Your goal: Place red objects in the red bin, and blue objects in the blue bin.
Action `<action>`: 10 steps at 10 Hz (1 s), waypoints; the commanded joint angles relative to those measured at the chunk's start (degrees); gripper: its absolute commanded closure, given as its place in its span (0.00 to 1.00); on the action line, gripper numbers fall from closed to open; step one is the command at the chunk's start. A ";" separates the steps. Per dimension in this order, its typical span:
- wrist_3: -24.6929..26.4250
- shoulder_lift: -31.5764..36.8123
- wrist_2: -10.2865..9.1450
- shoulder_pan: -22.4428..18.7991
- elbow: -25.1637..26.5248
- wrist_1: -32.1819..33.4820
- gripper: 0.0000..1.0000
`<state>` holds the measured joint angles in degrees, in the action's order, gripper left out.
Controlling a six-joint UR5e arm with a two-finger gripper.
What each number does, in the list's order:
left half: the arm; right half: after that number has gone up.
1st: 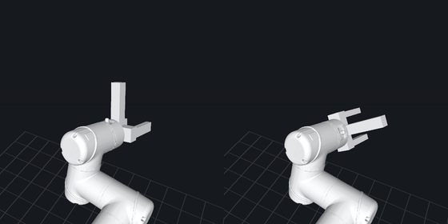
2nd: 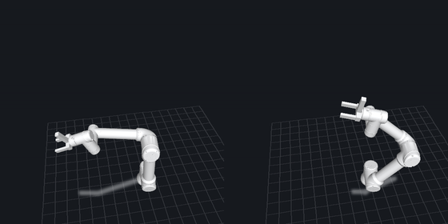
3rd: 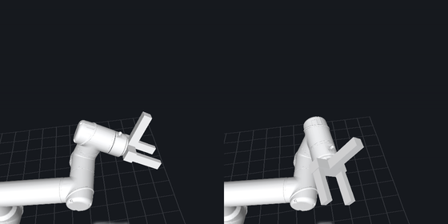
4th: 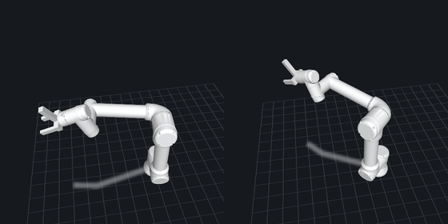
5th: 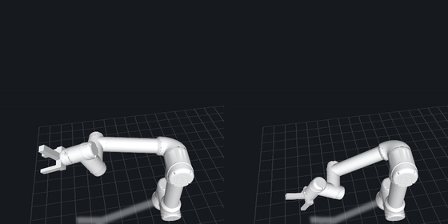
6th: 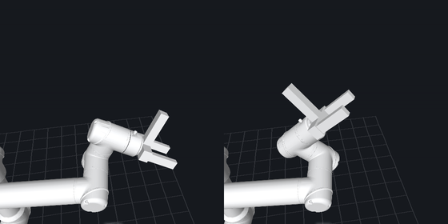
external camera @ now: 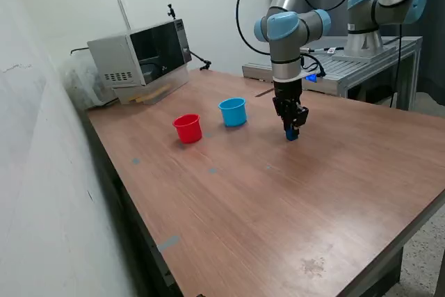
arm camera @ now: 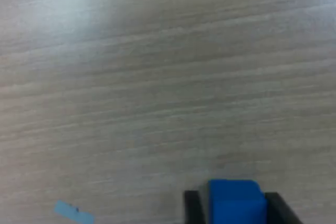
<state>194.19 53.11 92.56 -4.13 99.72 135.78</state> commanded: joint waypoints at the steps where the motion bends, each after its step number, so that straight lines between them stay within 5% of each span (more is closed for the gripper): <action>1: -0.48 -0.63 -0.01 -0.26 -0.31 -0.26 1.00; 3: -1.79 2.67 0.08 0.17 -0.40 -0.52 1.00; 7: -5.05 12.44 0.17 0.26 -3.81 -13.92 1.00; 10: -9.25 11.93 0.17 8.23 -11.90 -26.08 1.00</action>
<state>187.08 65.04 92.67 0.16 91.05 114.57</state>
